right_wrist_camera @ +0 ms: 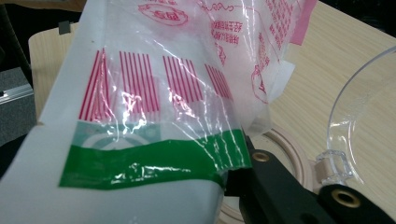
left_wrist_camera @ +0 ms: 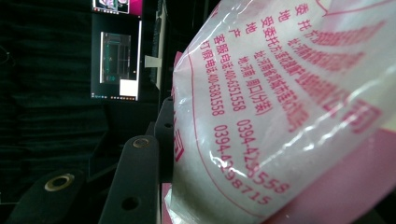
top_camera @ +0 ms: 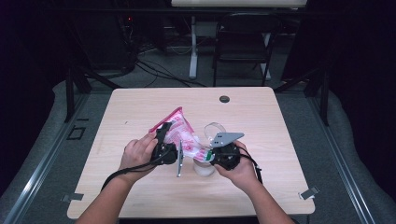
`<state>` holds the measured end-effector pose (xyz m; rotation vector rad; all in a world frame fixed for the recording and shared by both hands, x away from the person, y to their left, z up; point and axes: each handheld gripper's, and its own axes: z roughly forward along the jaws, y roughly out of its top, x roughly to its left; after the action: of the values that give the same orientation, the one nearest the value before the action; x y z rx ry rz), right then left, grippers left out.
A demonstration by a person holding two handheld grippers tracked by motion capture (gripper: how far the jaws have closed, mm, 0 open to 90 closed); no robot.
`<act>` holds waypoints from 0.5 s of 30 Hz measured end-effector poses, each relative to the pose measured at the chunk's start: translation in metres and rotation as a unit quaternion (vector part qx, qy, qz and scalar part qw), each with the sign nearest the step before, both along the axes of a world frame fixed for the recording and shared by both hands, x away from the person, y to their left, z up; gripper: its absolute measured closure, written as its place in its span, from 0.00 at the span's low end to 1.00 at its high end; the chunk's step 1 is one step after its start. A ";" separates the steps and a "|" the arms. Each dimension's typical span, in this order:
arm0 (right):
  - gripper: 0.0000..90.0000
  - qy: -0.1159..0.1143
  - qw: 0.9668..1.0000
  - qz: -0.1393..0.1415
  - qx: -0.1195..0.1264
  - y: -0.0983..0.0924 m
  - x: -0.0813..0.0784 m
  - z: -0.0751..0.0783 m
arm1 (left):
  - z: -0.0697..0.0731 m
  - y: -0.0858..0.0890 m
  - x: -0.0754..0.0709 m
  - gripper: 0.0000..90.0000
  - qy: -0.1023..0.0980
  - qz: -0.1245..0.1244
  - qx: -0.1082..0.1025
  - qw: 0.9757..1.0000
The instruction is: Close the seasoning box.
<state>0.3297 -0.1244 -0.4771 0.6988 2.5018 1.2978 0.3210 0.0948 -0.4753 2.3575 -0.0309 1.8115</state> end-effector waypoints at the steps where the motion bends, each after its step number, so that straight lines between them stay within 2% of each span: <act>1: 1.00 0.000 1.000 0.000 0.000 0.000 0.000 0.000 | 0.000 0.000 0.000 0.70 -0.001 0.000 0.000 1.000; 14: 1.00 0.002 1.000 0.000 -0.001 -0.001 0.000 -0.001 | 0.001 -0.001 -0.001 0.70 0.000 0.000 0.004 1.000; 15: 1.00 0.003 1.000 0.001 -0.001 -0.001 0.001 -0.001 | 0.001 -0.001 -0.001 0.70 -0.004 -0.002 0.007 1.000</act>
<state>0.3303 -0.1254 -0.4779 0.7012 2.5074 1.2963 0.3204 0.0934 -0.4743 2.3571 -0.0492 1.8258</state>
